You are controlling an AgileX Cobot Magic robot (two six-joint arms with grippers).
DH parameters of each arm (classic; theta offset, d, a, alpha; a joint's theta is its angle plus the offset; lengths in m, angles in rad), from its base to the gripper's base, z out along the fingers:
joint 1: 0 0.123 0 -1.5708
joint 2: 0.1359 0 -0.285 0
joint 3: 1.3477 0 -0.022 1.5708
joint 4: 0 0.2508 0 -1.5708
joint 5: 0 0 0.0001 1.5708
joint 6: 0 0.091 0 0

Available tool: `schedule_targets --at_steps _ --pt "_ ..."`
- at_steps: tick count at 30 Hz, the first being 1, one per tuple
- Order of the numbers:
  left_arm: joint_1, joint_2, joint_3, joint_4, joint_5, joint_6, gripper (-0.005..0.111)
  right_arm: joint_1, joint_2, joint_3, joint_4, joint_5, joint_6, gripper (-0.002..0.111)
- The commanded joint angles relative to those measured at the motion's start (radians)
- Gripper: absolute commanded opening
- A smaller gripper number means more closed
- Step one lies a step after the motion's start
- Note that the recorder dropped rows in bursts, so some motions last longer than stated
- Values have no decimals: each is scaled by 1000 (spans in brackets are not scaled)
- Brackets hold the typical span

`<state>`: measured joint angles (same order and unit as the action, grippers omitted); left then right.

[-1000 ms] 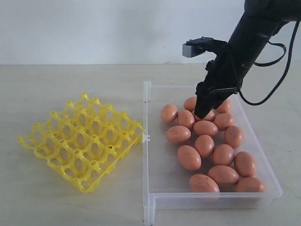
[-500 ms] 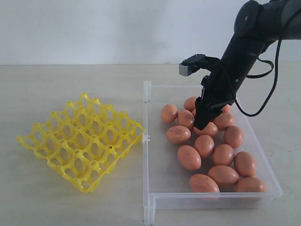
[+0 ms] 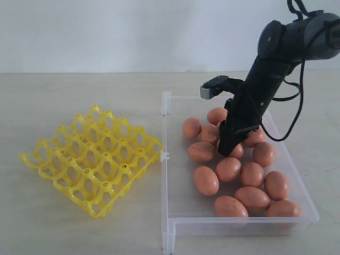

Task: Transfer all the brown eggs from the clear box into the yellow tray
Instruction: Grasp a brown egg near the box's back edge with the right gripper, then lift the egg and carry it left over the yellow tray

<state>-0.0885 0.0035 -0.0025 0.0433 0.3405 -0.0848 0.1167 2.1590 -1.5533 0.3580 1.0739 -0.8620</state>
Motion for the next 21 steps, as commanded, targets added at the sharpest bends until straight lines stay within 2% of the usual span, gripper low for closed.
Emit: schedule_targets --at_steps 1,11,18,21 --pt "-4 -3 3 -3 -2 -1 4 -2 -1 -5 17 -5 -4 0" --pt "-4 -3 3 -3 -2 -1 4 -2 -41 -5 99 6 87 0" --pt "-4 -3 3 -3 -2 -1 4 -2 -185 -5 91 -78 242 0" --pt "-4 -3 3 -3 -2 -1 4 -2 -264 16 152 -129 281 0"
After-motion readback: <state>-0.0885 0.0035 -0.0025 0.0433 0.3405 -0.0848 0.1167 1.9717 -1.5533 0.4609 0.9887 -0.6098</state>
